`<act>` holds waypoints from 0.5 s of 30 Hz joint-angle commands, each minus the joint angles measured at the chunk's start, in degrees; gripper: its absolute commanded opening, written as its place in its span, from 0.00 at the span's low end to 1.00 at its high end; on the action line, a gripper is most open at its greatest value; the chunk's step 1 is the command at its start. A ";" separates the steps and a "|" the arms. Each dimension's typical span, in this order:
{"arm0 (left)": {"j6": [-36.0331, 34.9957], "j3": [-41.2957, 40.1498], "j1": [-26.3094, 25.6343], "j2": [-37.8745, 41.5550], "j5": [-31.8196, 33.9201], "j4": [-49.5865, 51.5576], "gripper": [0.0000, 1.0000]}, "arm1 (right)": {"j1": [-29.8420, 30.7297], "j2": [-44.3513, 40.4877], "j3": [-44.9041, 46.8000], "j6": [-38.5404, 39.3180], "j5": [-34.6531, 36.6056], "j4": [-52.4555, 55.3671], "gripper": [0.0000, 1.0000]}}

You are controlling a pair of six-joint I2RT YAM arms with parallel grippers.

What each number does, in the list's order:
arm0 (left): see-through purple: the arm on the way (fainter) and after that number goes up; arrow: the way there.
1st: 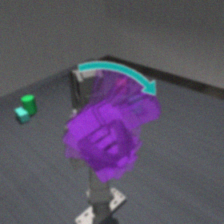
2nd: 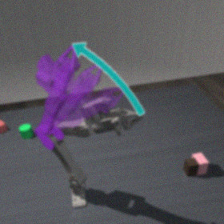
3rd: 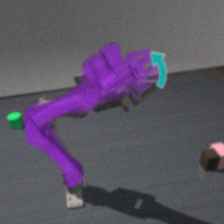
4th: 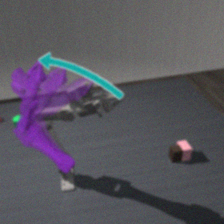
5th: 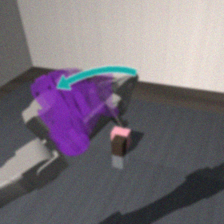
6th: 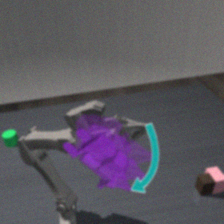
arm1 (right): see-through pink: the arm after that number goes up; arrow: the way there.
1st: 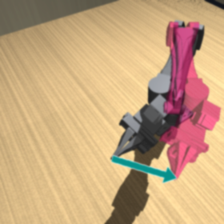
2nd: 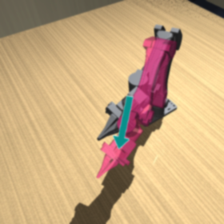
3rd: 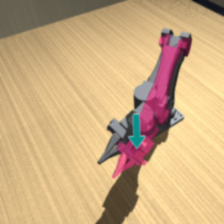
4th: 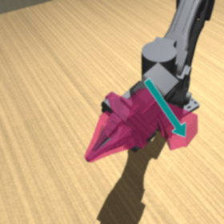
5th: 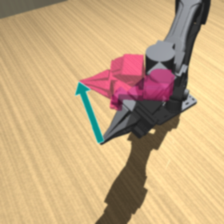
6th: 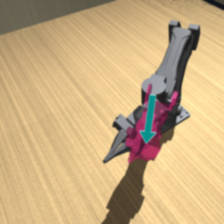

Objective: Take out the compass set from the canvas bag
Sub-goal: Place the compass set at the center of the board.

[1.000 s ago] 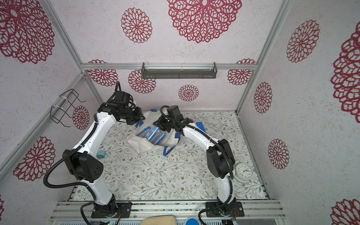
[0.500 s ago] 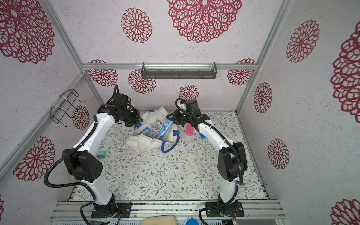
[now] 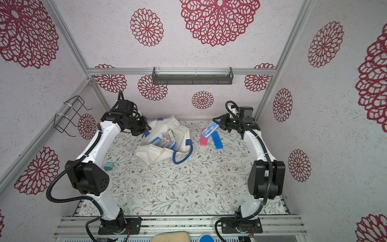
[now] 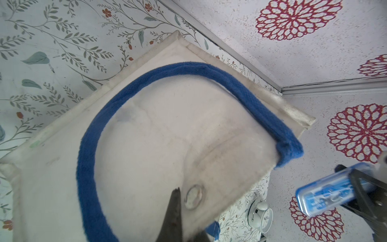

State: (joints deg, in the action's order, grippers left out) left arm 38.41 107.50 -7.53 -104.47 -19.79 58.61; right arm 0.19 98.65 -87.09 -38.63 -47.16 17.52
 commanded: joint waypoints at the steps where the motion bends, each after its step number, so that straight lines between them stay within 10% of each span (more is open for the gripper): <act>1: -0.77 0.86 1.73 3.20 -0.18 2.68 0.00 | 1.00 2.24 -0.81 16.06 4.74 16.21 0.21; 15: -2.54 2.04 3.84 2.23 -3.90 2.30 0.00 | 10.02 13.71 5.75 22.63 8.36 16.01 0.24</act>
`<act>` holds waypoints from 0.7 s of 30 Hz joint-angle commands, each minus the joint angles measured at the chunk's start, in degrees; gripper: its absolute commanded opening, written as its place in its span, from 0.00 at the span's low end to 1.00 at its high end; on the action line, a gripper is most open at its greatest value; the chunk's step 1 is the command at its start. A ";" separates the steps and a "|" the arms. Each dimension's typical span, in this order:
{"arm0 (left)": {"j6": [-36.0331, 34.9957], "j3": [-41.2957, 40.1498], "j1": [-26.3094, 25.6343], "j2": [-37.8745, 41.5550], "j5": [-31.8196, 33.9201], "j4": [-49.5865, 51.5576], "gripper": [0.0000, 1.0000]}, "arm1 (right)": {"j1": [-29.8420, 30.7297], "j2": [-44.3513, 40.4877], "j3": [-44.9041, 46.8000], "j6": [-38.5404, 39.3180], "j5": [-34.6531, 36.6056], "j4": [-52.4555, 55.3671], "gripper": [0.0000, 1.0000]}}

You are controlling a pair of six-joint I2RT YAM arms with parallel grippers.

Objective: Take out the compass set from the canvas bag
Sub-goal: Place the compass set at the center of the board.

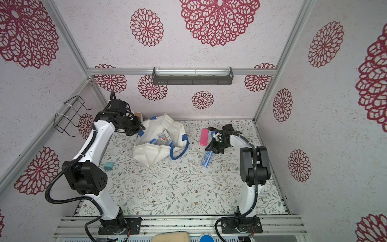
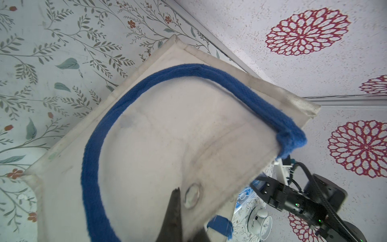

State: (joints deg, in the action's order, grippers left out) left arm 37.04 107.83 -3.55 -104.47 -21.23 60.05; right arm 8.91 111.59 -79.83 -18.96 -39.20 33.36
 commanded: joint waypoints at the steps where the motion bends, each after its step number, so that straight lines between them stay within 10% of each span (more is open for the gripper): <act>1: -1.32 1.60 -0.29 2.18 -2.87 0.68 0.00 | 1.73 2.13 -2.18 3.10 0.20 0.25 0.25; 9: -3.00 2.30 -3.11 1.37 -4.64 0.70 0.00 | 4.72 9.06 -8.18 6.17 2.94 3.99 0.27; 16: -3.04 2.12 -5.62 0.93 -6.18 -1.11 0.00 | 3.54 7.68 -9.35 3.77 8.76 3.09 0.60; 21: -3.35 2.48 -6.29 0.44 -7.31 -1.48 0.00 | 1.42 2.35 -9.18 -1.96 15.18 2.34 0.63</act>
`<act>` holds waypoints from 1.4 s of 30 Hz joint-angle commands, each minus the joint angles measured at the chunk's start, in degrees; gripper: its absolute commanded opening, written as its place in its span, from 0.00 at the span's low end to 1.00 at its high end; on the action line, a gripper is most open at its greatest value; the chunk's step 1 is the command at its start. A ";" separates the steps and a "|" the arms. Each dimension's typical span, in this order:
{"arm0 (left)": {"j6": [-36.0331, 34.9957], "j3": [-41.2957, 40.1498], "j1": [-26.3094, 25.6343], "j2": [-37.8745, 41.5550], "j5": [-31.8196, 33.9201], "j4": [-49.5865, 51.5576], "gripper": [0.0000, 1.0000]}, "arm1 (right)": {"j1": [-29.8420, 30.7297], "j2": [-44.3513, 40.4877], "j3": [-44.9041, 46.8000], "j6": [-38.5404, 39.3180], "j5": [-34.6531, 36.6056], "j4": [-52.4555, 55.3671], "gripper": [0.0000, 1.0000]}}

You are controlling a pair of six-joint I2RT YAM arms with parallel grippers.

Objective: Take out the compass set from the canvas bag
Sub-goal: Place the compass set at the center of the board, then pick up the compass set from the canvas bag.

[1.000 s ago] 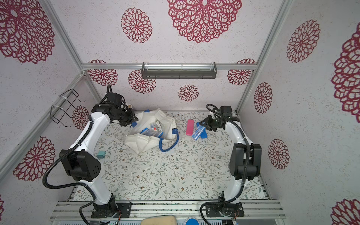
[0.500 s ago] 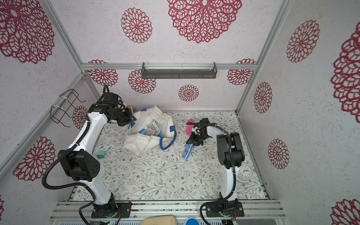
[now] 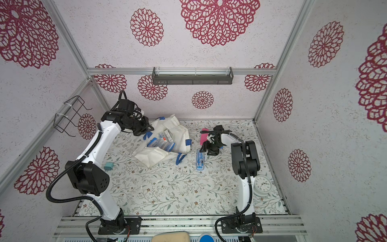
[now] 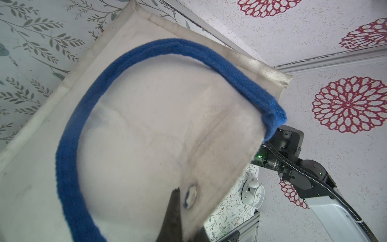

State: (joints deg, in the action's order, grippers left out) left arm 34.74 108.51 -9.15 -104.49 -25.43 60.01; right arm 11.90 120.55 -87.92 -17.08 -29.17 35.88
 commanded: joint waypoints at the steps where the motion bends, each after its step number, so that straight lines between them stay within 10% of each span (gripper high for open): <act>1: -1.13 1.76 -0.83 0.38 -3.37 -1.53 0.00 | -1.87 -8.43 -0.75 -5.83 6.58 -0.39 0.60; 14: -1.78 1.37 -2.45 0.29 -7.09 -2.82 0.00 | 15.87 -24.19 -0.34 -33.50 7.74 -13.83 0.34; 31: 0.19 1.45 -3.95 2.36 2.67 -1.46 0.00 | 36.25 -1.38 -8.53 -47.51 -4.99 -20.02 0.25; 42: -0.97 -2.56 -6.21 5.09 -0.60 -3.77 0.00 | 34.54 -5.42 -4.87 -51.14 6.35 -21.30 0.48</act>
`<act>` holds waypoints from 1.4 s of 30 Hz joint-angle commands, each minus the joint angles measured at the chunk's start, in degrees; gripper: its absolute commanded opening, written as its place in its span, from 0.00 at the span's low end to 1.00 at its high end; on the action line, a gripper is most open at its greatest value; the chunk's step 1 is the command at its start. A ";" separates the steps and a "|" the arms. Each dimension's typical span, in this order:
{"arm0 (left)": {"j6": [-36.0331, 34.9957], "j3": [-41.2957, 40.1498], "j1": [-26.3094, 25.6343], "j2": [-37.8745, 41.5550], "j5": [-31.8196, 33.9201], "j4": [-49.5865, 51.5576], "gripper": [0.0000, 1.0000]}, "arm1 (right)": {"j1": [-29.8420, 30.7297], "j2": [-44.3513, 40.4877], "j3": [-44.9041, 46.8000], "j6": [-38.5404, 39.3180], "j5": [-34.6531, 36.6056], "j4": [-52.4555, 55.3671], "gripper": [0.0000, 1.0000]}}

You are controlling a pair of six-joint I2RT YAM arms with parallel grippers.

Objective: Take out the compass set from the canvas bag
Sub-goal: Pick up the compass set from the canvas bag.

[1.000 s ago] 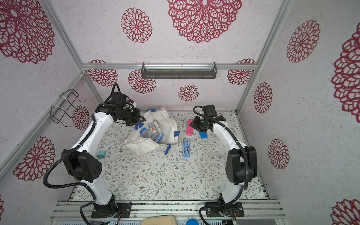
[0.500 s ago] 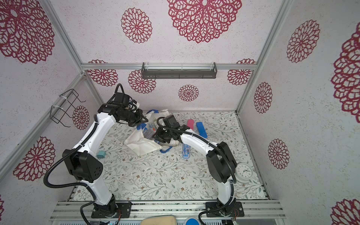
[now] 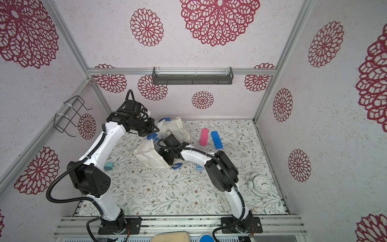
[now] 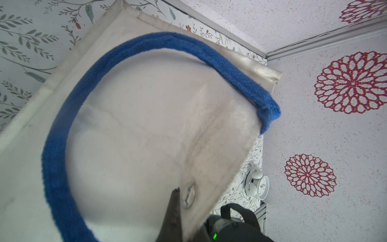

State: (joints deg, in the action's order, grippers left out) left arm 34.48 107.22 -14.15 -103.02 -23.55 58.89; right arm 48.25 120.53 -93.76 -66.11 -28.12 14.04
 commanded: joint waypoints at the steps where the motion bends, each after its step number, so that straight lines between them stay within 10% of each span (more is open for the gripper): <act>1: -0.74 -2.17 -1.36 4.17 -2.79 -2.82 0.00 | -2.57 -6.17 1.89 -2.96 6.79 0.36 0.51; 20: -1.43 -7.93 -2.50 7.05 -5.89 -4.77 0.00 | -7.69 -2.69 6.74 -16.57 17.35 -12.24 0.65; 42: -1.78 -7.01 -2.52 6.39 -6.35 -4.31 0.00 | -6.68 -2.60 4.99 -19.71 18.25 -12.25 0.45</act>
State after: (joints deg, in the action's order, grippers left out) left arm 33.41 98.67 -16.03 -97.62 -27.35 55.09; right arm 41.67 118.83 -86.43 -85.17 -10.26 1.63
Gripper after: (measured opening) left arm 0.055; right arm 0.450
